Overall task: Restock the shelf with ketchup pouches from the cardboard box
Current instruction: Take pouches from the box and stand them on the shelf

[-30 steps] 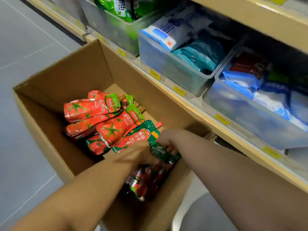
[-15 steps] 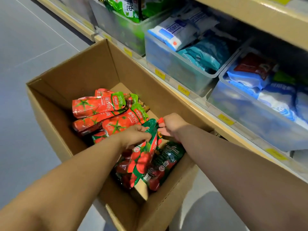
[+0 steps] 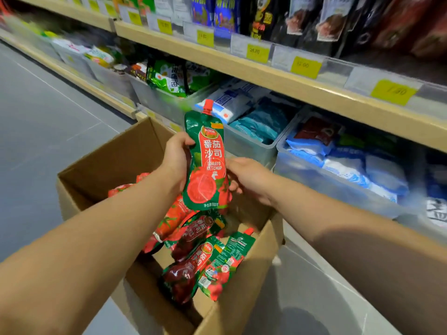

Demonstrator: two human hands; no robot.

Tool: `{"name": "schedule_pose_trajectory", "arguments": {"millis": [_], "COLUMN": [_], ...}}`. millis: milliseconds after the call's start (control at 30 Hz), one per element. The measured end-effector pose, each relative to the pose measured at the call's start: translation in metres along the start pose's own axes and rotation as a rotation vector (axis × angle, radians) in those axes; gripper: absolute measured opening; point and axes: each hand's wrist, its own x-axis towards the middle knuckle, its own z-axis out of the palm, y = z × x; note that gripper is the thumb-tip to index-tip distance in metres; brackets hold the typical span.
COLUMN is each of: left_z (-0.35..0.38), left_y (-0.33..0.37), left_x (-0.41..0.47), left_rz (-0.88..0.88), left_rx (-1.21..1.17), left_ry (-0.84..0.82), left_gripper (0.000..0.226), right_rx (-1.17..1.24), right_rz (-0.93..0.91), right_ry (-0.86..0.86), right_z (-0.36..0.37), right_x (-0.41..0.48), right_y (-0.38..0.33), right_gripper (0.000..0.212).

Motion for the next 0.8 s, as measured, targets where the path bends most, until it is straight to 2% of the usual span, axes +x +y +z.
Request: {"name": "schedule_pose_trajectory", "arguments": {"millis": [167,300,467,600,700,800], "left_z": [0.075,0.142,0.227,0.290,0.330,0.353], "left_y": [0.022,0.021,0.023,0.026,0.019,0.009], "left_x": [0.006,0.008,-0.005,-0.013,-0.018,-0.015], "left_rz": [0.029,0.186,0.287,0.298,0.322,0.534], "left_rx": [0.180,0.275,0.279,0.276,0.438,0.635], "left_ry": [-0.164,-0.168,-0.310,-0.470,-0.537,-0.462], "left_gripper": [0.039,0.053,0.027,0.025,0.025,0.021], "right_rx": [-0.077,-0.077,-0.317,-0.421,-0.434,-0.421], "right_rz": [-0.186,-0.246,-0.289,-0.290,-0.267,-0.253], "right_ry": [0.232,0.391,0.732,0.950,1.100,1.180], "right_z": [-0.057,-0.105,-0.169,-0.217,-0.257,-0.291], "right_x": [-0.039,-0.076,-0.120,-0.147,-0.164,-0.174], "right_y": [-0.033,-0.038,-0.043,-0.045,-0.045,-0.048], "right_gripper": [0.040,0.031,0.028,0.026,0.028,0.028]}}
